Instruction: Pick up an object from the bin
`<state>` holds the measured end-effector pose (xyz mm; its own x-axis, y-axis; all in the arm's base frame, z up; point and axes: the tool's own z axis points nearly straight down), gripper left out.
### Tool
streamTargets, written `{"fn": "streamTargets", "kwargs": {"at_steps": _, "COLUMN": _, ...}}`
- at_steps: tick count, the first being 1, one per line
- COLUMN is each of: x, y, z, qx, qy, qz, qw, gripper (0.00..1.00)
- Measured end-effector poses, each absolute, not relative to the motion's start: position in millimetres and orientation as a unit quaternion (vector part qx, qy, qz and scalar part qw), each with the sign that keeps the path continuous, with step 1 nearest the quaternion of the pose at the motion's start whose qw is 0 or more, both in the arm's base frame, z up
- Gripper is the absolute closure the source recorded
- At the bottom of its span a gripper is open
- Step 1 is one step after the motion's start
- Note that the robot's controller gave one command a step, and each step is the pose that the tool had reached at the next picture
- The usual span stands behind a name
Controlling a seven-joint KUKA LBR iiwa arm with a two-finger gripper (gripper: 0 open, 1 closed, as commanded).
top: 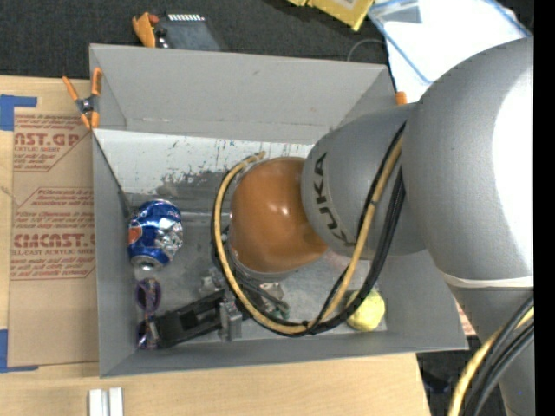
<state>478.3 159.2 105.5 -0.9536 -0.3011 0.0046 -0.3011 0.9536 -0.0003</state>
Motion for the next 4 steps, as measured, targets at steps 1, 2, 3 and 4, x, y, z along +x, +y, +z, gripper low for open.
{"fn": "streamTargets", "kwargs": {"at_steps": 1, "x": 478.4, "y": 159, "z": 134, "qx": 0.153, "qy": -0.988, "qz": 0.001, "qw": 0.003, "gripper": 1.0}}
{"fn": "streamTargets", "kwargs": {"at_steps": 2, "x": 478.8, "y": 160, "z": 141, "qx": 0.153, "qy": -0.988, "qz": 0.001, "qw": 0.001, "gripper": 1.0}}
{"fn": "streamTargets", "kwargs": {"at_steps": 3, "x": 477.8, "y": 160, "z": 176, "qx": 0.153, "qy": -0.988, "qz": 0.001, "qw": 0.003, "gripper": 1.0}}
{"fn": "streamTargets", "kwargs": {"at_steps": 4, "x": 475.8, "y": 159, "z": 174, "qx": 0.153, "qy": -0.988, "qz": 0.002, "qw": 0.007, "gripper": 1.0}}
